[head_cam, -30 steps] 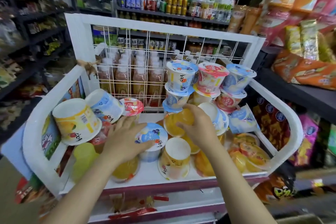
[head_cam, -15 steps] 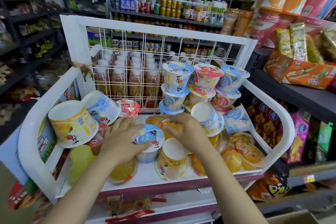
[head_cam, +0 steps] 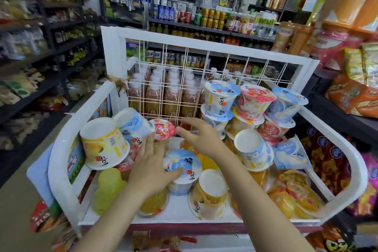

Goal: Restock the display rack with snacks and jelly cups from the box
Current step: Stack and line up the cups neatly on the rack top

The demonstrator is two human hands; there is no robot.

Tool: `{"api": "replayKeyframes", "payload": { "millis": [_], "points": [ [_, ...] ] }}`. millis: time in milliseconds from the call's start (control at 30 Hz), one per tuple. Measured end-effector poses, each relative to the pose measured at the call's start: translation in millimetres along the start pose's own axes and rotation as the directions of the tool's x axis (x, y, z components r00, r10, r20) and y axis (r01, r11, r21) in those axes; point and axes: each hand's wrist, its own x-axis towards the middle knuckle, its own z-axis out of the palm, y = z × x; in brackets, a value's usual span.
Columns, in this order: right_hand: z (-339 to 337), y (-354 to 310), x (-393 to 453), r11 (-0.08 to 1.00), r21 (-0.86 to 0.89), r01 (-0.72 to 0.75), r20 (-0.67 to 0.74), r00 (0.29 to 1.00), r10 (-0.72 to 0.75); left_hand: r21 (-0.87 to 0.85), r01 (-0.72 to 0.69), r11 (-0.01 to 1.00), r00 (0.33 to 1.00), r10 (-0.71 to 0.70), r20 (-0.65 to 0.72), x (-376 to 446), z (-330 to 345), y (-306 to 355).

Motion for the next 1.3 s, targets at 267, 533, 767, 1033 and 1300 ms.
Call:
{"api": "replayKeyframes", "payload": {
  "millis": [267, 533, 767, 1033, 1300],
  "points": [
    [47, 19, 90, 0.998, -0.060, -0.009, 0.376, 0.926, 0.031, -0.013, 0.067, 0.998, 0.998, -0.067, -0.004, -2, -1, 2],
    [64, 28, 107, 0.984, -0.153, 0.088, 0.412, 0.911, -0.017, 0.017, 0.105, 0.994, 0.994, -0.105, 0.036, -1, -4, 4],
    [58, 29, 101, 0.973, -0.224, 0.062, 0.367, 0.930, 0.026, 0.022, 0.100, 0.995, 0.994, -0.101, 0.052, -1, -6, 7],
    [44, 38, 94, 0.918, -0.393, -0.041, 0.263, 0.952, 0.156, 0.005, 0.089, 0.996, 0.995, -0.089, 0.051, -1, -4, 4],
    [8, 30, 55, 0.984, -0.124, -0.126, 0.182, 0.972, 0.147, -0.004, 0.066, 0.998, 0.997, -0.066, 0.035, 3, 3, -4]
  ]
}}
